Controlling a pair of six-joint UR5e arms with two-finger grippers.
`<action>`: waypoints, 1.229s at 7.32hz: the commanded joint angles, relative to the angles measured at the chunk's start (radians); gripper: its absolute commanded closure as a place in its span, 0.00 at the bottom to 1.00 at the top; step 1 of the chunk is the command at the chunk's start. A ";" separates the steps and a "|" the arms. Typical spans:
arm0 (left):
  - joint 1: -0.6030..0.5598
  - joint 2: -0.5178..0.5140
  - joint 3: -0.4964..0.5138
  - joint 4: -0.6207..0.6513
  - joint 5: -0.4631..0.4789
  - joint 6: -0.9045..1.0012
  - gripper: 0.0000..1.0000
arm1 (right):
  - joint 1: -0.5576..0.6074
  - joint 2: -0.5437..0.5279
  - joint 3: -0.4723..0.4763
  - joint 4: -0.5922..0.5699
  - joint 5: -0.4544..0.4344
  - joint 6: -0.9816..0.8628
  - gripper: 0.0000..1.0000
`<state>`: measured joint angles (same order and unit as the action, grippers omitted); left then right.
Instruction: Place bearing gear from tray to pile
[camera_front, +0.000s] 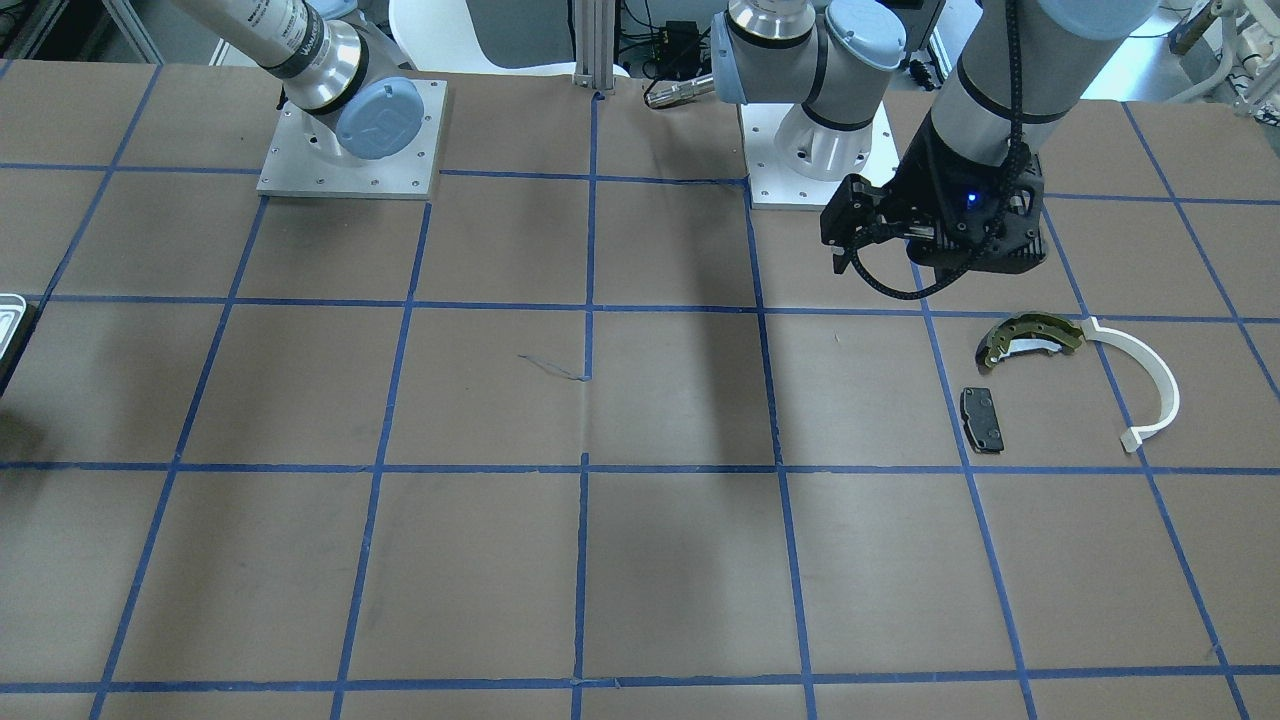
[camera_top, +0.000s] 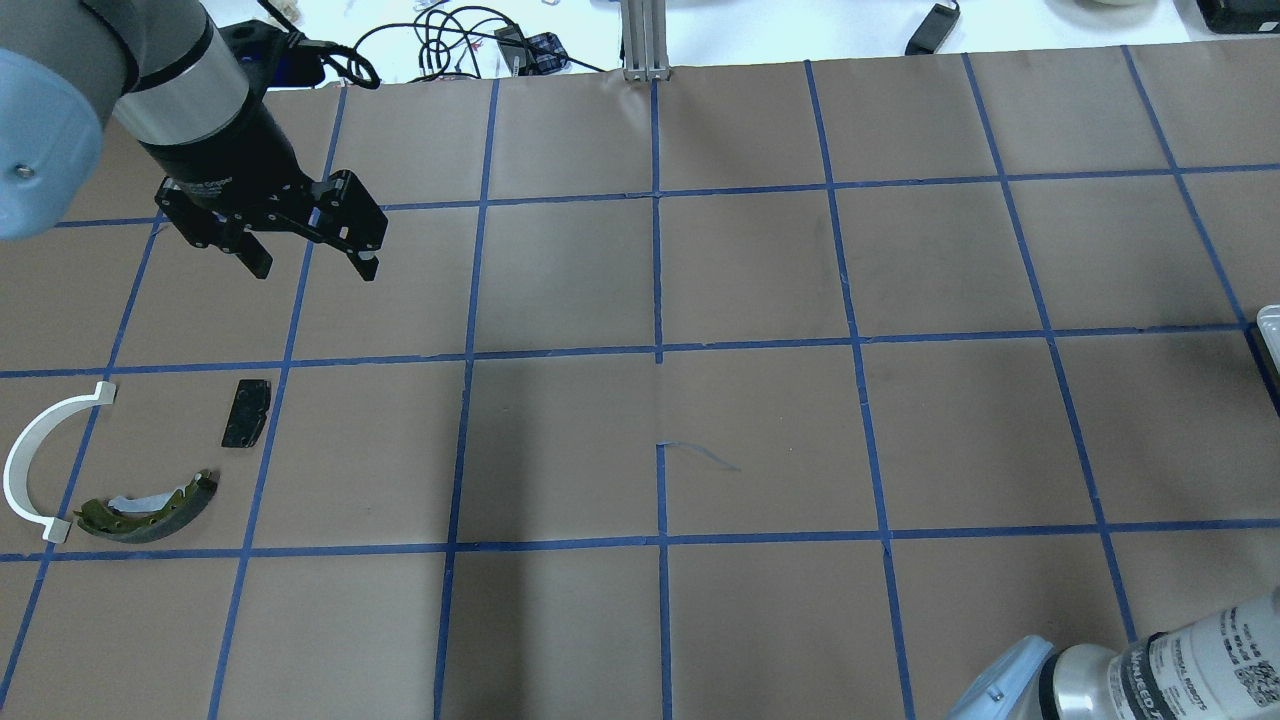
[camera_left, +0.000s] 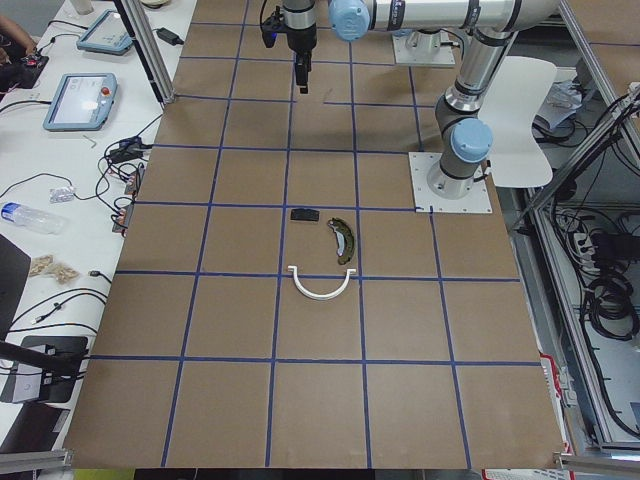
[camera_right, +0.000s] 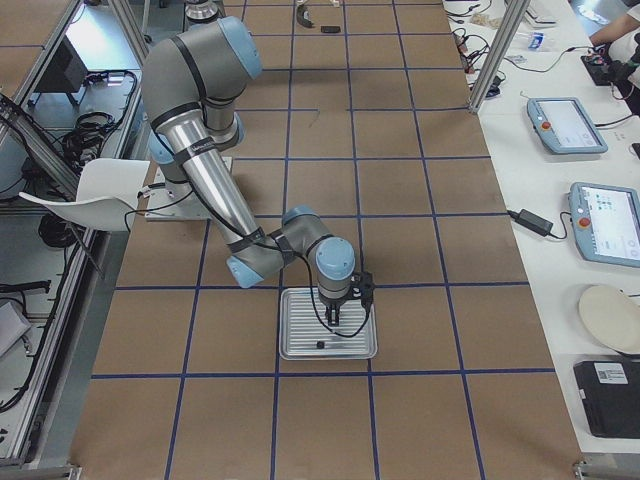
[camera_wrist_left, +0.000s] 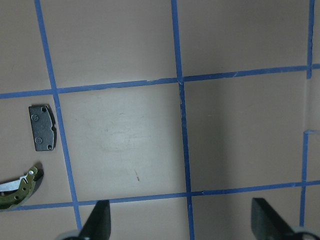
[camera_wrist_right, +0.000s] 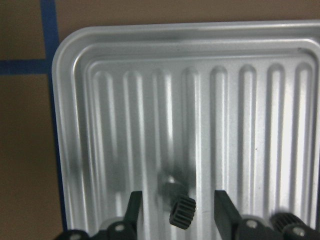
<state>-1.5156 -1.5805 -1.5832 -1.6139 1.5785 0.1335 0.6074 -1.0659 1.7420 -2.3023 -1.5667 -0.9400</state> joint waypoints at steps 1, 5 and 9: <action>0.000 0.001 0.000 0.000 0.000 0.000 0.00 | -0.001 0.004 0.002 -0.011 0.004 0.000 0.52; 0.000 0.000 0.000 0.000 0.000 0.000 0.00 | -0.002 0.015 -0.001 -0.002 -0.010 0.000 0.70; 0.000 -0.001 0.000 0.000 0.000 0.000 0.00 | -0.002 -0.002 -0.002 -0.008 -0.031 -0.005 0.95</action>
<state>-1.5156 -1.5803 -1.5831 -1.6137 1.5789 0.1334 0.6059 -1.0554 1.7406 -2.3050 -1.5819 -0.9462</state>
